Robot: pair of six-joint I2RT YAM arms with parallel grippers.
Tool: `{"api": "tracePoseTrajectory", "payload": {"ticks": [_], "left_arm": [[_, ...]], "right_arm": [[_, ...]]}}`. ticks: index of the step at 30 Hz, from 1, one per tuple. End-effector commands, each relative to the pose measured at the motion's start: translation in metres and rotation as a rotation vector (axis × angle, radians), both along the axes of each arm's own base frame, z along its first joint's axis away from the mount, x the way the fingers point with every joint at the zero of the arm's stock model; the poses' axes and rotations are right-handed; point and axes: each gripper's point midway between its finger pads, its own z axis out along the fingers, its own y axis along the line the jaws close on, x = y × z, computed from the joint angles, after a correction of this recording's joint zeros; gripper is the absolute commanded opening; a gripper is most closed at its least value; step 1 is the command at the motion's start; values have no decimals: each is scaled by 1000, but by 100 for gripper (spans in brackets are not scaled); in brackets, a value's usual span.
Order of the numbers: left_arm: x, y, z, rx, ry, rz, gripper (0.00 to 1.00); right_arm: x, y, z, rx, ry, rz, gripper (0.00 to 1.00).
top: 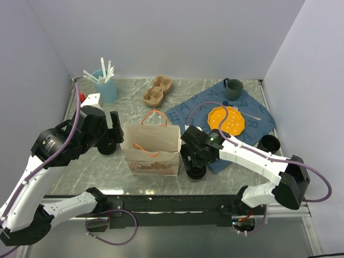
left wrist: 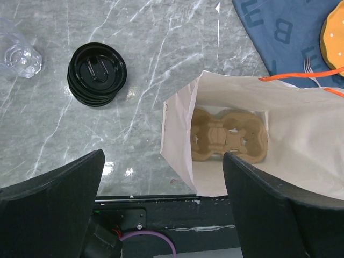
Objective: Pack the takeout coffee
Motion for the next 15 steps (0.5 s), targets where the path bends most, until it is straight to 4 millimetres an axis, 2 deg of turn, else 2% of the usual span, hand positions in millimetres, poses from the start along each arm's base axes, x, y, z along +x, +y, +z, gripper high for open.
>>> {"api": "tracePoseTrajectory", "payload": {"ticks": [1, 9, 15], "left_arm": [[2, 5, 9, 19, -33, 1, 97], [2, 6, 10, 20, -38, 13, 97], [2, 7, 2, 27, -20, 21, 95]], "right_arm": [[9, 2, -2, -8, -33, -22, 88], [8, -5, -10, -36, -29, -40, 84], [5, -13, -12, -61, -34, -59, 76]]}}
